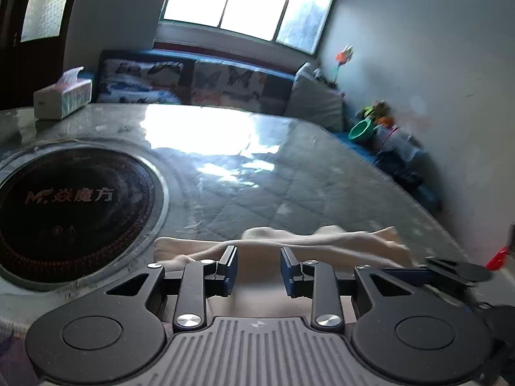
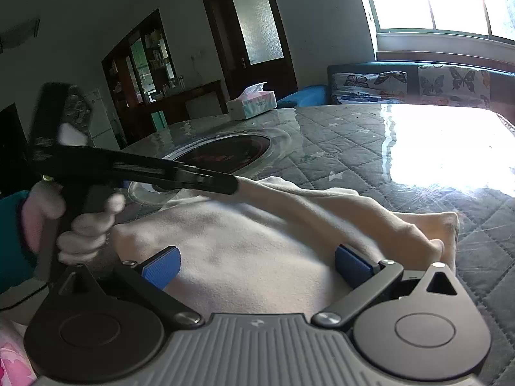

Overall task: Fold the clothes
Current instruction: 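Press the folded sweatshirt flat with both grippers open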

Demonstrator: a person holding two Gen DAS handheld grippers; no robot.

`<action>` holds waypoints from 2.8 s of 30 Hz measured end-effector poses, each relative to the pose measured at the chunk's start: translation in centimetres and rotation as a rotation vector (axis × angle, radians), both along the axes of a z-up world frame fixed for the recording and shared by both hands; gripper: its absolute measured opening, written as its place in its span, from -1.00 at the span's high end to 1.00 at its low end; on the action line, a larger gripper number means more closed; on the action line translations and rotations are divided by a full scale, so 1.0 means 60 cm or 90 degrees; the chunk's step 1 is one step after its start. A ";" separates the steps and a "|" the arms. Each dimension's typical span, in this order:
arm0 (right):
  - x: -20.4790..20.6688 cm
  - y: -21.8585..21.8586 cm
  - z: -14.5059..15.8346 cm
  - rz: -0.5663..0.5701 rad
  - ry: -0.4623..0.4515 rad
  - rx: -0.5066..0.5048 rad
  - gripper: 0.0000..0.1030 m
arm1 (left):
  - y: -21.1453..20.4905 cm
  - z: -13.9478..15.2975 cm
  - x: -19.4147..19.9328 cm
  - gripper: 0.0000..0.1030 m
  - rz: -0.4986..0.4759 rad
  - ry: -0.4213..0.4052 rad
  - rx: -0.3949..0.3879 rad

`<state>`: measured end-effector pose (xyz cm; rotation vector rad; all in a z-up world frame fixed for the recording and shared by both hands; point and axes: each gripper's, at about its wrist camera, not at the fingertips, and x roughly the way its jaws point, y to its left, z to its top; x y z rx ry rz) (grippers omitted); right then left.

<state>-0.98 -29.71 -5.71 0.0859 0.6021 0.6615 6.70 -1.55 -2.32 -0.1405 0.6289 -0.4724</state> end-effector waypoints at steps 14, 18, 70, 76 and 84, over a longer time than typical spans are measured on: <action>0.021 -0.026 0.029 -0.023 0.019 0.053 -1.00 | 0.021 -0.006 -0.079 0.38 -0.038 -0.018 -0.005; 0.053 -0.031 0.025 -0.028 0.052 0.046 -1.00 | 0.020 -0.019 -0.086 0.39 -0.044 -0.014 0.005; -0.092 0.089 0.002 -0.218 -0.191 -0.322 -1.00 | -0.073 -0.034 -0.138 0.14 -0.106 -0.081 0.112; -0.105 0.083 -0.004 -0.246 -0.211 -0.341 -1.00 | -0.073 -0.037 -0.138 0.13 -0.105 -0.081 0.111; -0.122 0.062 -0.004 -0.283 -0.235 -0.353 -1.00 | -0.073 -0.039 -0.137 0.13 -0.105 -0.080 0.111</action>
